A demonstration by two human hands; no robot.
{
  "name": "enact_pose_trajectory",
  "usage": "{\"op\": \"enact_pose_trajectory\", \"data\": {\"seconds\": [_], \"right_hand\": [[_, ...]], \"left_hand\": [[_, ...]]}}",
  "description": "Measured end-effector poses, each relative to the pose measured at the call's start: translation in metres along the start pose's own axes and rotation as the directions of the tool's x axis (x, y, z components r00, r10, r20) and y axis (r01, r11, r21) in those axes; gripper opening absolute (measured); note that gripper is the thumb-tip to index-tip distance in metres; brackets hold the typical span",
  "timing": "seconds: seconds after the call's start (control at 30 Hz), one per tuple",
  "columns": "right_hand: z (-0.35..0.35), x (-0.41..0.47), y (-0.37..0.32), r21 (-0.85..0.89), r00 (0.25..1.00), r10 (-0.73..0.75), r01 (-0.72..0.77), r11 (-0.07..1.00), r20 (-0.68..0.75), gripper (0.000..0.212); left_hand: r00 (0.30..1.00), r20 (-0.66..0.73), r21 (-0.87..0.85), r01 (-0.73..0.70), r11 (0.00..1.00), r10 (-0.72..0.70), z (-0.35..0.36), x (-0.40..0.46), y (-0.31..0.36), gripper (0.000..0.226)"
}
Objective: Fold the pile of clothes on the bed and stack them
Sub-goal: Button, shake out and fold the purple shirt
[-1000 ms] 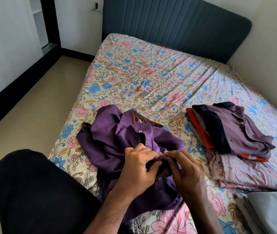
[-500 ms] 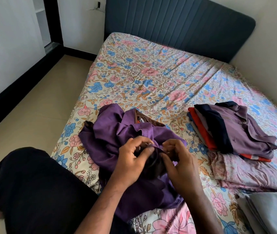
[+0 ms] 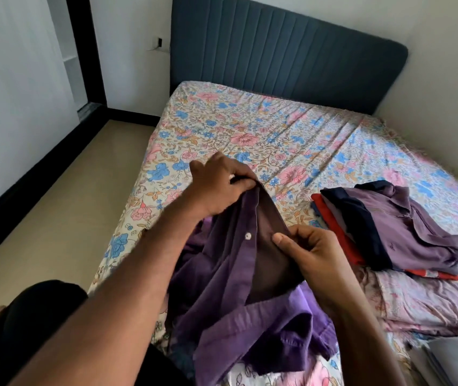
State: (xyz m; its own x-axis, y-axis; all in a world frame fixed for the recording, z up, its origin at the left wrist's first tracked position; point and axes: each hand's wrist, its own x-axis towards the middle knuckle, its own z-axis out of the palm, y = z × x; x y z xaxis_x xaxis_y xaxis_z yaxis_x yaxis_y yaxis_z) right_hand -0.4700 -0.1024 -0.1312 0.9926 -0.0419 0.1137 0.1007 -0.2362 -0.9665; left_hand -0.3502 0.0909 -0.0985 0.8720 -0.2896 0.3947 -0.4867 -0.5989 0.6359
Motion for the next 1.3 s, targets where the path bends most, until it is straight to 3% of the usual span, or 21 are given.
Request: {"op": "enact_pose_trajectory", "data": {"seconds": [0.07,0.13,0.2,0.27,0.37,0.53,0.67,0.8,0.97,1.03,1.1,1.17,1.3], "right_hand": [[-0.003,0.004,0.021,-0.041,0.995,0.043,-0.047,0.998,-0.088,0.023],[-0.006,-0.001,0.043,-0.109,0.985,0.057,-0.075,0.991,-0.161,0.023],[-0.009,-0.012,0.064,-0.148,0.981,0.087,-0.113,0.982,-0.174,0.016],[-0.009,-0.021,0.076,-0.143,0.973,0.120,-0.150,0.978,-0.197,0.012],[-0.004,-0.030,0.077,-0.010,0.946,0.157,-0.167,0.986,-0.283,0.012],[-0.005,-0.033,0.071,0.072,0.927,0.158,-0.142,0.987,-0.341,0.012],[-0.008,-0.033,0.078,-0.027,0.938,0.153,-0.170,0.985,-0.311,0.010],[-0.010,-0.034,0.082,-0.012,0.945,0.220,-0.230,0.973,-0.244,0.012],[-0.010,-0.038,0.083,0.014,0.947,0.251,-0.253,0.967,-0.203,0.025],[-0.010,-0.039,0.077,0.089,0.952,0.252,-0.240,0.967,-0.176,0.022],[-0.012,-0.041,0.070,0.162,0.960,0.237,-0.213,0.964,-0.148,0.017],[-0.016,-0.041,0.063,0.191,0.965,0.223,-0.195,0.962,-0.137,0.013],[-0.014,-0.040,0.049,0.220,0.973,0.209,-0.184,0.958,-0.096,0.022]], "left_hand": [[0.997,-0.037,0.132,0.067,0.989,-0.063,0.023,-0.008,-0.008,0.037],[0.972,-0.194,-0.070,0.120,0.990,-0.132,0.041,-0.039,-0.010,0.037],[0.901,-0.373,-0.305,0.106,0.947,-0.221,0.060,-0.078,-0.010,0.013],[0.835,-0.435,-0.379,0.169,0.910,-0.337,0.078,-0.115,-0.006,0.004],[0.861,-0.404,-0.322,0.182,0.929,-0.309,0.100,-0.143,0.004,0.008],[0.954,-0.247,-0.025,0.170,0.985,-0.171,0.121,-0.148,0.016,0.005],[0.958,-0.164,0.177,0.263,0.949,-0.235,0.133,-0.139,0.006,0.015],[0.941,-0.111,0.216,0.336,0.917,-0.319,0.135,-0.140,-0.003,0.020],[0.949,-0.068,0.268,0.314,0.911,-0.308,0.139,-0.137,-0.001,0.014],[0.944,-0.090,0.140,0.327,0.935,-0.317,0.137,-0.137,-0.004,0.009],[0.920,-0.176,-0.197,0.315,0.928,-0.350,0.130,-0.137,-0.005,0.012],[0.901,-0.247,-0.474,0.209,0.855,-0.358,0.119,-0.136,-0.004,0.015],[0.917,-0.198,-0.665,0.133,0.735,-0.346,0.098,-0.133,0.008,0.012]]}}
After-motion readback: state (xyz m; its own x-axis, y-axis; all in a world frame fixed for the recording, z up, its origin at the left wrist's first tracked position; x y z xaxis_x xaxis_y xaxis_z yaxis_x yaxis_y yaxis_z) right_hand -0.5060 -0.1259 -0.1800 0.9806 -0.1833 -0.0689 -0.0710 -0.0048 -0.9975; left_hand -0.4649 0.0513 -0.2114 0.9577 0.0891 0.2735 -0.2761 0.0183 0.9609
